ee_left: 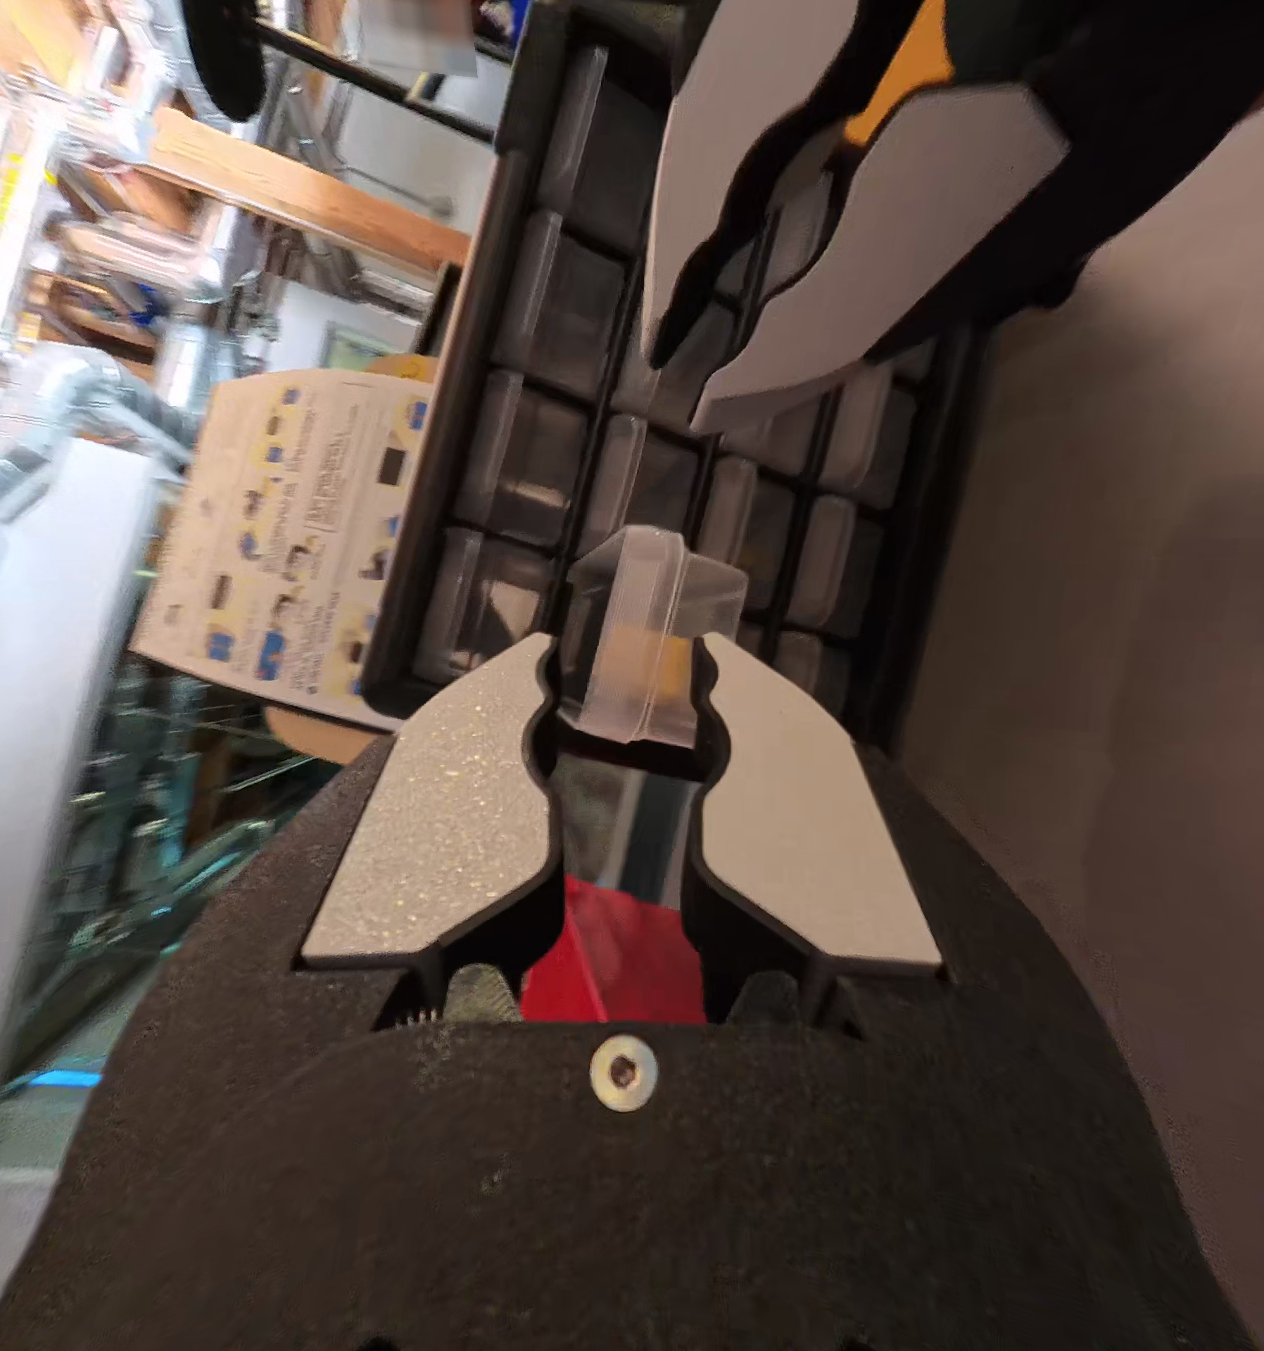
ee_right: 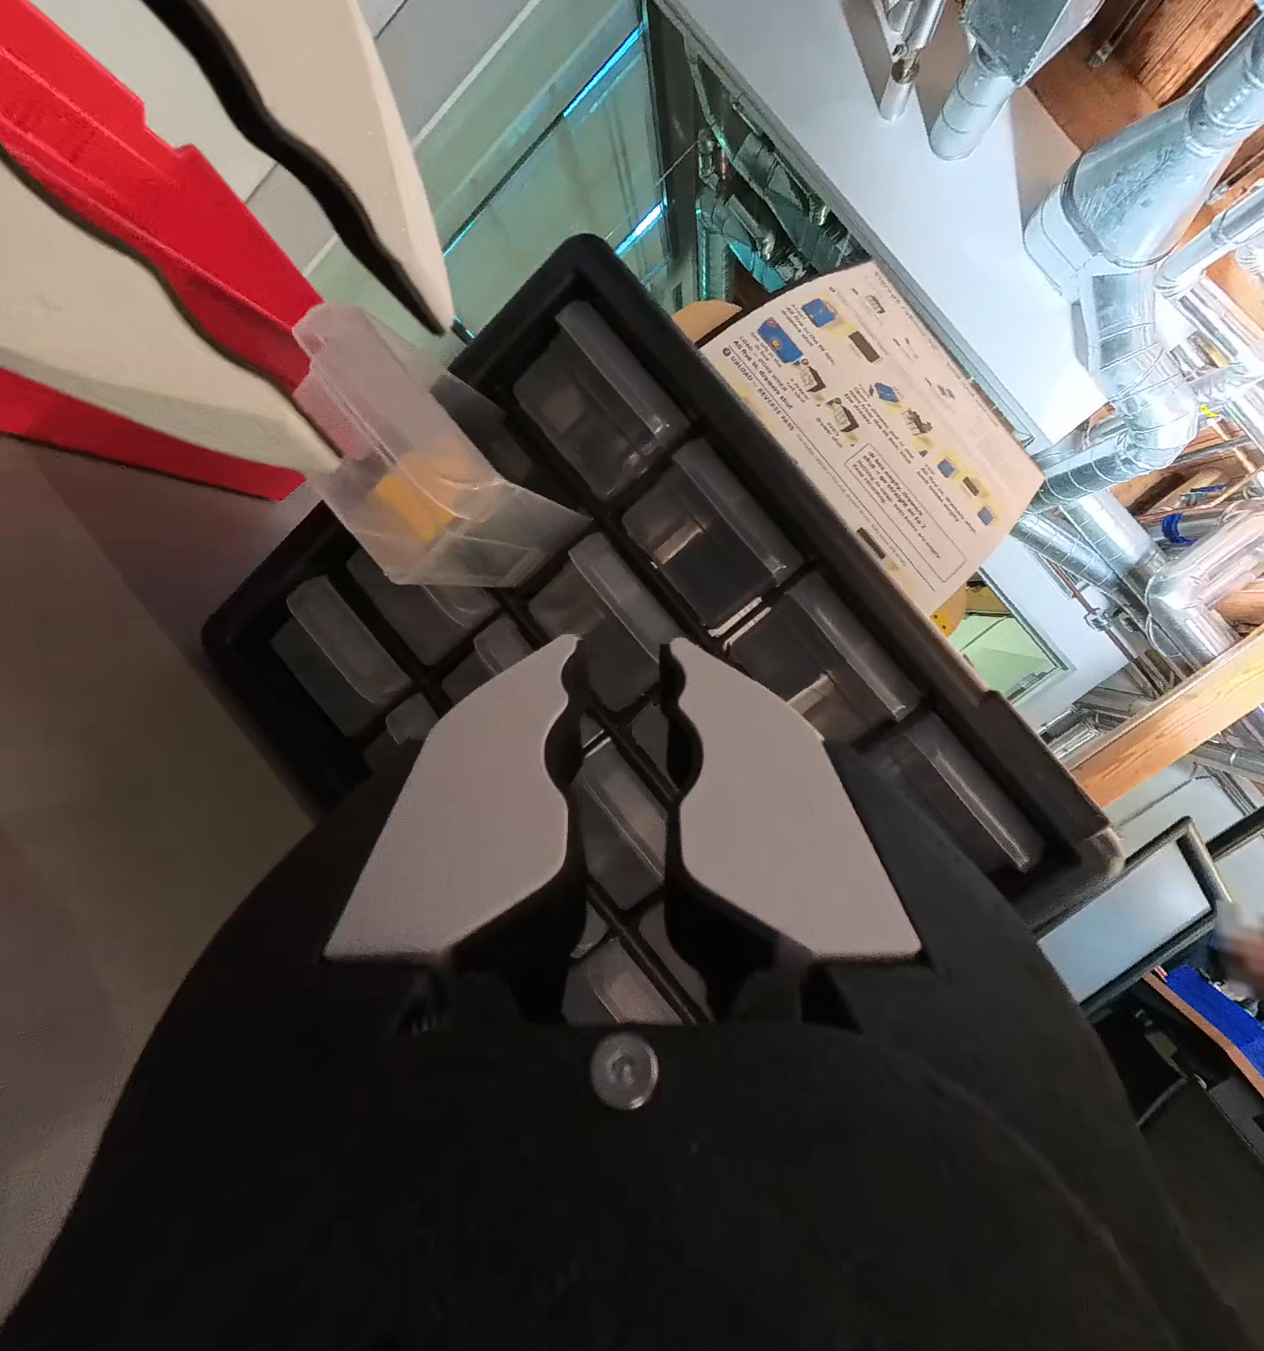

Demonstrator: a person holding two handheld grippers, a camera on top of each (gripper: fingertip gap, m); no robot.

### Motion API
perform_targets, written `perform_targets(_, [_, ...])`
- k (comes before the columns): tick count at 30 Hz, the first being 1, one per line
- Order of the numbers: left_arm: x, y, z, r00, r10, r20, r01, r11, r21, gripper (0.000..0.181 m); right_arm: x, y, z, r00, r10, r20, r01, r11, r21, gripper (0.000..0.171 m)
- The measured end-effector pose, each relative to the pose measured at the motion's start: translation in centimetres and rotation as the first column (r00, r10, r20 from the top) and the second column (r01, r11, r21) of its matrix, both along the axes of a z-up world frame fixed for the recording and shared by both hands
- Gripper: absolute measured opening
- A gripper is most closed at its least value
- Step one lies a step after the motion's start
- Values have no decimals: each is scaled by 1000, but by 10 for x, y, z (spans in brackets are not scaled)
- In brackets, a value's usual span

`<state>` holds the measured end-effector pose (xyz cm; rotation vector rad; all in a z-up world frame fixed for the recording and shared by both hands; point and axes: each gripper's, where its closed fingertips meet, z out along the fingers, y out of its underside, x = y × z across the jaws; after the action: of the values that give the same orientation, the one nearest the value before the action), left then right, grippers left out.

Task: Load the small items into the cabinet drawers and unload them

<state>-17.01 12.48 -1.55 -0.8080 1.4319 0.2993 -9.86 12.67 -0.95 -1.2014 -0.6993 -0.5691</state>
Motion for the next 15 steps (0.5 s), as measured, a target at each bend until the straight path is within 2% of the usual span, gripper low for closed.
perform_targets(5, [0, 1, -1, 1000, 16, -7, -15, 995, 99, 17, 2, 1, -3, 1000, -6, 16, 7, 1000, -13, 18])
perform_targets(10, [0, 1, 0, 1000, 24, -14, -21, 987, 159, 14, -8, -2, 8, 999, 38, 14, -37, 997, -65, 16])
perform_targets(12, [0, 1, 0, 1000, 27, -12, -25, 987, 162, 14, -25, -5, 19, 992, 127, -27, -130, 976, -173, 10])
perform_targets(15, [0, 1, 0, 999, 31, -20, -27, 984, 176, 14, -57, -7, 40, 949, 299, -100, -314, 870, -381, 12])
